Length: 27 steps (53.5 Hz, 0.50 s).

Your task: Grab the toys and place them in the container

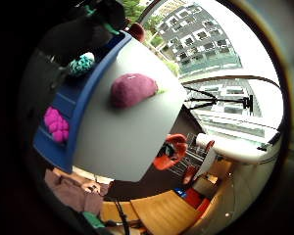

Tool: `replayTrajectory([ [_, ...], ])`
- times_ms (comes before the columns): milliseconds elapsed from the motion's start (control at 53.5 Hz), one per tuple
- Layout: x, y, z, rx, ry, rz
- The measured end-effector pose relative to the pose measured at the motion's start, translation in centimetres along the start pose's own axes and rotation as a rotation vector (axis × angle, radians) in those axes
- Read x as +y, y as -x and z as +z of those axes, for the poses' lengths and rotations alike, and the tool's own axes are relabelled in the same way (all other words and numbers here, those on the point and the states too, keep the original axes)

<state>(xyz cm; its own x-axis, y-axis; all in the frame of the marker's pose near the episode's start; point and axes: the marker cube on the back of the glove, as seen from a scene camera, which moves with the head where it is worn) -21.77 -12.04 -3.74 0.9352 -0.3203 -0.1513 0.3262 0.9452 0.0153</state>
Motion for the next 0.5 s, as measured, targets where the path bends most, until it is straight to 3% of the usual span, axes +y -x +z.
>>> replayTrajectory([
  [187,0.2,-4.1,1.6,-0.107,0.031,0.158],
  [355,-0.2,-7.5,4.5,-0.198,0.075,0.202],
  [505,-1.8,-9.9,9.7,-0.12,0.135,0.228],
])
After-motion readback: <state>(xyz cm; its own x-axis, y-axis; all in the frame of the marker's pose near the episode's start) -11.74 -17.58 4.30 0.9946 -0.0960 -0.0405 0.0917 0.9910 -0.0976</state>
